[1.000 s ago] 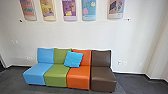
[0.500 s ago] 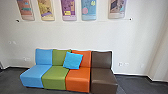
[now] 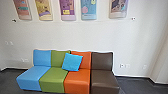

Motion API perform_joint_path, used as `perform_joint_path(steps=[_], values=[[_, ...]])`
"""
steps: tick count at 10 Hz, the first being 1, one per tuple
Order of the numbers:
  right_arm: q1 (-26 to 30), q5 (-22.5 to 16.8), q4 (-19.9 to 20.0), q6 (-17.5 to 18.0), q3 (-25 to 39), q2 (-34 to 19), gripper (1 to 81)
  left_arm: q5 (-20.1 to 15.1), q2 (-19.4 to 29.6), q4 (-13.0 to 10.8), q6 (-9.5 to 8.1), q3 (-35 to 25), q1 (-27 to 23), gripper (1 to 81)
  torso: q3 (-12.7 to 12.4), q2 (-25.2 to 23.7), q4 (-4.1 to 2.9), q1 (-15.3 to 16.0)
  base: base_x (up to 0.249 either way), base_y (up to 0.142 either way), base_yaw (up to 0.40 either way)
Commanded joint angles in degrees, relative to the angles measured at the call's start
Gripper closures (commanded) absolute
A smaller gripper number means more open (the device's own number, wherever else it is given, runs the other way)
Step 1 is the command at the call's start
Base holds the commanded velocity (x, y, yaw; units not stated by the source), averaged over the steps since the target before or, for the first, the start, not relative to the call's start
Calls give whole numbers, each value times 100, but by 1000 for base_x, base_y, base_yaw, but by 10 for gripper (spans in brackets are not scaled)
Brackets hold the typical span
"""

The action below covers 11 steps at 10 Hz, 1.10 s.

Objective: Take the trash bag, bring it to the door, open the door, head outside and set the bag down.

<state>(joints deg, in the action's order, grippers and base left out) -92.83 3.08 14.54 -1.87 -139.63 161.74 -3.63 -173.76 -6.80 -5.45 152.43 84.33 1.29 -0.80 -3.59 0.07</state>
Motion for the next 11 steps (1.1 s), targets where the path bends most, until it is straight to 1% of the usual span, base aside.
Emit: perform_joint_path(steps=[1,6,9,10,11], values=[[225,-361,22,-7,25,-78,10,-305,17,47,-9,-29,-308,10,0,0,0,0,154,0,0],[242,-361,31,-7,25,-87,10,-313,26,56,-9,-29,-308,10,0,0,0,0,132,0,0],[225,-361,31,-7,51,-105,10,-313,70,56,-9,-29,-308,10,0,5,0,6,21,0,0],[225,-370,31,-7,104,-122,10,-305,131,144,-9,-55,-308,10,0,5,0,6,0,0,0],[225,-370,31,-7,234,-201,10,-313,218,162,0,-125,-308,10,0,5,0,4,0,0,0]])
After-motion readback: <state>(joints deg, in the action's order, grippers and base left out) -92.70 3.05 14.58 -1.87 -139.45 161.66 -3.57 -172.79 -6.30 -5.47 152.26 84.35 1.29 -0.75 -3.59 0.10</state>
